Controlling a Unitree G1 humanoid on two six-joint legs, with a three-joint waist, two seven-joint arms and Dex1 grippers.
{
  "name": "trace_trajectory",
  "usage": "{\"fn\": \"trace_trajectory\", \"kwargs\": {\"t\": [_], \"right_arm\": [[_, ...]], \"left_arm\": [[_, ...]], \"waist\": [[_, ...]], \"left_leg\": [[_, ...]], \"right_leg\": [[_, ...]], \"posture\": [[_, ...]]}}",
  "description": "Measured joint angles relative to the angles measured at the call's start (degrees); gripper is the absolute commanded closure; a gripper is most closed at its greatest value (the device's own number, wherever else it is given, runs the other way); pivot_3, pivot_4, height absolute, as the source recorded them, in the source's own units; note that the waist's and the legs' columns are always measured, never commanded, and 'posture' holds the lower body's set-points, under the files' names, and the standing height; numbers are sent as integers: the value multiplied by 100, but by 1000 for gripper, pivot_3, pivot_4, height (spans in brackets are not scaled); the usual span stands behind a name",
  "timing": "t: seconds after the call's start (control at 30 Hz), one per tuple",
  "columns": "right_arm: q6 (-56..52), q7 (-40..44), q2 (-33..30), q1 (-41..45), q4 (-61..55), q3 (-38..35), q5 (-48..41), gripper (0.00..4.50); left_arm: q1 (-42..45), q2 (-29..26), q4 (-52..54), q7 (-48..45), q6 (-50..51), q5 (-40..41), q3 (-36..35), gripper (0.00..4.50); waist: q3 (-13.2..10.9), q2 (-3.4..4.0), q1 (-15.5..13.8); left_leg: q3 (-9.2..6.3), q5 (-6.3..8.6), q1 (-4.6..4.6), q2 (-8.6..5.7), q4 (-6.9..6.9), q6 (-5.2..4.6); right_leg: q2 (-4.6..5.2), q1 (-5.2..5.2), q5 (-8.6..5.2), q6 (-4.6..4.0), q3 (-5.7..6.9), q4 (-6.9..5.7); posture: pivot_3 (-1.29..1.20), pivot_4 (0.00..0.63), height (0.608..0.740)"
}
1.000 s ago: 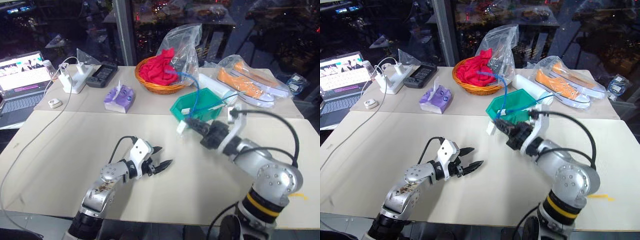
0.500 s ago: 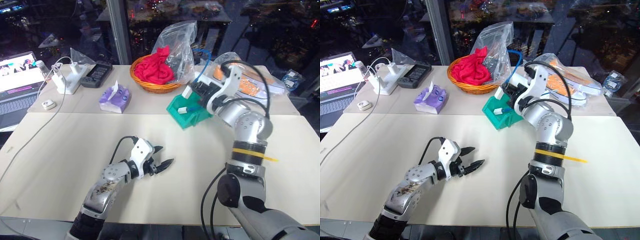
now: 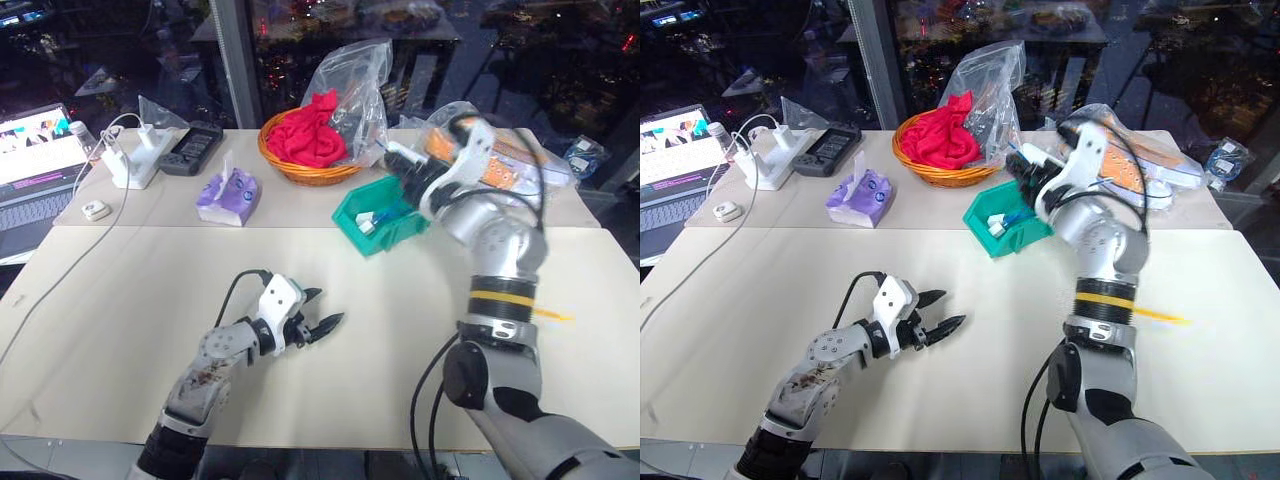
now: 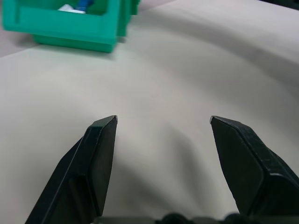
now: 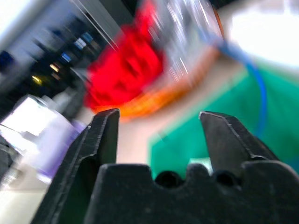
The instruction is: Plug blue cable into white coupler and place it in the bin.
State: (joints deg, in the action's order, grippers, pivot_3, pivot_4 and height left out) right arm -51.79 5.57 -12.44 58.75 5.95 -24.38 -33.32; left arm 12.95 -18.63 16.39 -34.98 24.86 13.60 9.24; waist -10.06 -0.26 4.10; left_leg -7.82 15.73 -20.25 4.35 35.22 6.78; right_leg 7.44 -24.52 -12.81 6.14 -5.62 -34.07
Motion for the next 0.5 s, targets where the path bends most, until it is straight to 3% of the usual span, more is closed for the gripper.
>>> {"fn": "trace_trajectory", "kwargs": {"t": [0.13, 0.33, 0.5], "right_arm": [[-479, 696, -740, -1181, -1686, 454, -411, 1368], [-770, 1038, -876, -3150, -3481, 860, -964, 1368], [-170, 181, -1045, -3990, -3846, 1926, 503, 1368]], "left_arm": [[-115, 15, 355, 266, 72, 241, -575, 1054], [-413, 248, 928, 1097, 275, 520, -1487, 1054], [-595, 352, 1016, 2344, -110, -469, -1870, 1054]], "waist": [[0, -1, -20], [-1, -2, 0], [1, -6, -45]], "left_leg": [[0, 1, -3, 6, 8, -1], [0, 3, -2, 6, 43, -6], [0, 3, -3, 5, 70, -5]], "right_leg": [[0, 18, 0, 1, 16, 1], [0, 17, 0, 1, 13, -2], [0, 33, 15, 3, 9, -4]], "posture": [[0, 150, 728], [0, 150, 728], [0, 150, 728]]}}
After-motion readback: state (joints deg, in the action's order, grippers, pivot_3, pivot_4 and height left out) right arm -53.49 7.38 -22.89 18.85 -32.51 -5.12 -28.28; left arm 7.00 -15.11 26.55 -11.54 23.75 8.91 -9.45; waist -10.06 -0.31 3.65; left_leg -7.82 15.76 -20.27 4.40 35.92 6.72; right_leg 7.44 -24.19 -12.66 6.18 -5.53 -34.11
